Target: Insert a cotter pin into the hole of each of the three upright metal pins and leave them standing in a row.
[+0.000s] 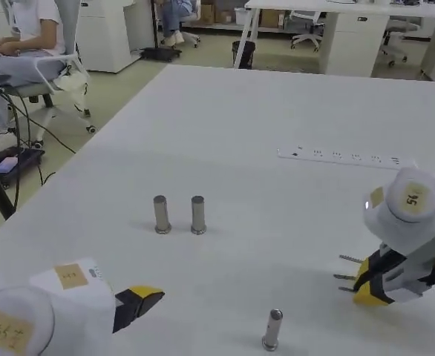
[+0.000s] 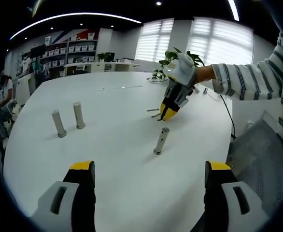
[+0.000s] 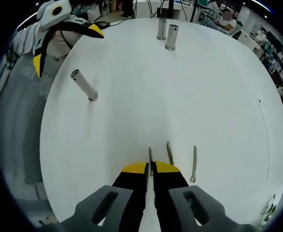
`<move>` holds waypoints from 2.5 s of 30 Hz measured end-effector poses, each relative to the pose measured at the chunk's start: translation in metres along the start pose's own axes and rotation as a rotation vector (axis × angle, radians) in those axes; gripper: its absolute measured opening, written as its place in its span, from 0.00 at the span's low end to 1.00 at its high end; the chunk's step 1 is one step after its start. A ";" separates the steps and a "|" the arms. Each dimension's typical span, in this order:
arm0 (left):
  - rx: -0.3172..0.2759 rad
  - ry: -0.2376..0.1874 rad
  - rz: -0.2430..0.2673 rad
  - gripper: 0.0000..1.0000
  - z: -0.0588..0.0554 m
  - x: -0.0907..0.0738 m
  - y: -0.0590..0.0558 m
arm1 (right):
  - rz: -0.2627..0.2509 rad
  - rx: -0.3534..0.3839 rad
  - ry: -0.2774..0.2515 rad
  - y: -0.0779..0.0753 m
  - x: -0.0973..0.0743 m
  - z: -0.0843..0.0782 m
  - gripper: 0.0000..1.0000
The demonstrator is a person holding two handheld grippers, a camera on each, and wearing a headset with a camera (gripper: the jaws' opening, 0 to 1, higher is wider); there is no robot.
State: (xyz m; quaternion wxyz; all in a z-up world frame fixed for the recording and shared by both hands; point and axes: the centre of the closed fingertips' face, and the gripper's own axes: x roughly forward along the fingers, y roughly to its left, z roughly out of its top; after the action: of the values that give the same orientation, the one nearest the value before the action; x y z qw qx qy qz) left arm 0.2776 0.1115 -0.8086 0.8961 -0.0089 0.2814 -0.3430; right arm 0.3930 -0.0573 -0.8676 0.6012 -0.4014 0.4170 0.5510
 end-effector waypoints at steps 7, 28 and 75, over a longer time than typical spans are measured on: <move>-0.009 -0.009 -0.025 0.93 0.003 0.007 -0.005 | 0.007 0.014 0.017 -0.003 0.001 -0.001 0.04; 0.004 -0.001 -0.047 0.93 0.011 0.006 -0.007 | -0.045 0.059 -0.030 0.003 -0.012 0.004 0.01; 0.029 0.014 -0.189 0.70 0.054 0.026 -0.020 | -0.327 -0.009 -0.379 0.058 -0.078 0.053 0.02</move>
State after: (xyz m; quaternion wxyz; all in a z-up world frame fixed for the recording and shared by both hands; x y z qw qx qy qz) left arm 0.3091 0.0704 -0.7723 0.8579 -0.0201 0.2805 -0.4301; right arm 0.3348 -0.0294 -0.7775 0.7479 -0.3559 0.2239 0.5136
